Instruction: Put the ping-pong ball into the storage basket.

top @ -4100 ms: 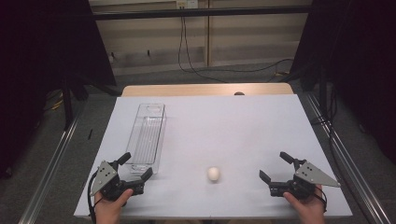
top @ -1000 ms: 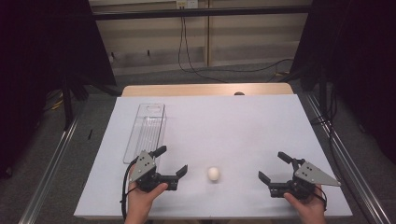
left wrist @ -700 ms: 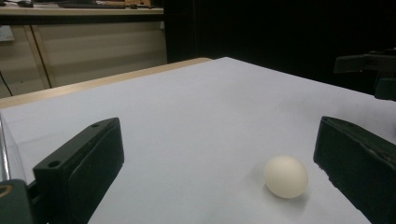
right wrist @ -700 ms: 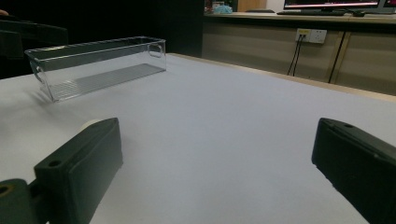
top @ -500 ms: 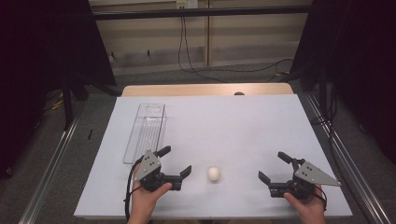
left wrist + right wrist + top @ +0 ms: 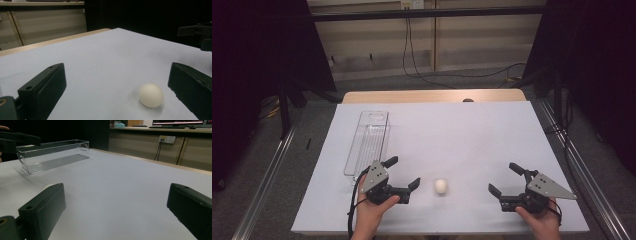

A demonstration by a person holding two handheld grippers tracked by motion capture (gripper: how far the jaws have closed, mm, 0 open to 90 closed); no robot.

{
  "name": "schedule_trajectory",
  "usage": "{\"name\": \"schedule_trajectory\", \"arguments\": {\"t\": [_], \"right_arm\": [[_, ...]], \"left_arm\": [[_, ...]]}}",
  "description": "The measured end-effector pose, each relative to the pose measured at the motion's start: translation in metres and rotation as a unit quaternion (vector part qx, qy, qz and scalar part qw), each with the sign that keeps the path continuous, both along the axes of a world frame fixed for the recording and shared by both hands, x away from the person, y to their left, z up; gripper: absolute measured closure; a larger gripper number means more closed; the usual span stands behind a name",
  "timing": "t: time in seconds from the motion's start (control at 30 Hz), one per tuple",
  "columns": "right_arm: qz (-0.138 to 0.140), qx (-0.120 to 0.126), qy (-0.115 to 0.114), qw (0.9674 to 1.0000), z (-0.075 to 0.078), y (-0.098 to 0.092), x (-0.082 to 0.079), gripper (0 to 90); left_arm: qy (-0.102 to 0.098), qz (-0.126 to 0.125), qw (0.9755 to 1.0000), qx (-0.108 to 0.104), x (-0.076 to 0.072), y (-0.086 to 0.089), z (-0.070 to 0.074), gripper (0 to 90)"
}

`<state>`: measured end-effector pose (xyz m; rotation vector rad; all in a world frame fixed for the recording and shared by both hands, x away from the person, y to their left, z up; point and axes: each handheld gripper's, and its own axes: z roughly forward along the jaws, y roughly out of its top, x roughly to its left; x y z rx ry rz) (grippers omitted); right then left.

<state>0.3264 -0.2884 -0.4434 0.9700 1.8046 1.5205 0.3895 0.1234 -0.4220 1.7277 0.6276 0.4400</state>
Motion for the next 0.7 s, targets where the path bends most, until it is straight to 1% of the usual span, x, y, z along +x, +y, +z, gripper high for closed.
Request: {"name": "schedule_trajectory", "arguments": {"t": [0.1,0.13,0.23,0.27,0.37,0.4,0.47,0.6,0.63,0.7], "right_arm": [[-0.001,0.001,0.0,1.0,0.0,0.0,0.0,1.2],[0.0,0.001,0.001,1.0,0.0,0.0,0.0,1.2],[-0.001,0.002,0.0,1.0,0.0,0.0,0.0,1.2],[-0.001,0.002,0.0,1.0,0.0,0.0,0.0,1.2],[-0.002,0.003,0.001,1.0,0.0,0.0,0.0,1.2],[-0.002,0.003,0.001,1.0,0.0,0.0,0.0,1.2],[0.0,0.001,0.0,1.0,0.0,0.0,0.0,1.2],[-0.001,0.003,0.001,1.0,0.0,0.0,0.0,1.2],[0.0,0.001,0.0,1.0,0.0,0.0,0.0,1.3],[-0.002,0.003,0.0,1.0,0.0,0.0,0.0,1.3]], "left_arm": [[0.0,-0.003,1.0,0.005,0.001,-0.001,0.0,1.8],[0.003,0.0,1.0,-0.002,0.001,-0.003,-0.001,1.8],[0.005,-0.005,0.9999,0.009,0.001,-0.004,-0.001,1.8],[0.005,-0.004,1.0,0.002,0.002,-0.005,-0.001,1.8],[0.006,-0.007,0.9999,0.007,0.003,-0.007,-0.001,1.8],[0.009,-0.006,0.9999,-0.004,0.002,-0.009,-0.002,1.8],[0.01,-0.007,0.9999,0.002,0.003,-0.009,-0.002,1.8],[0.01,-0.011,0.9999,0.0,0.004,-0.011,-0.003,1.7],[0.012,-0.012,0.9998,0.003,0.004,-0.011,-0.003,1.7],[0.015,-0.012,0.9998,-0.001,0.004,-0.013,-0.003,1.7]]}}
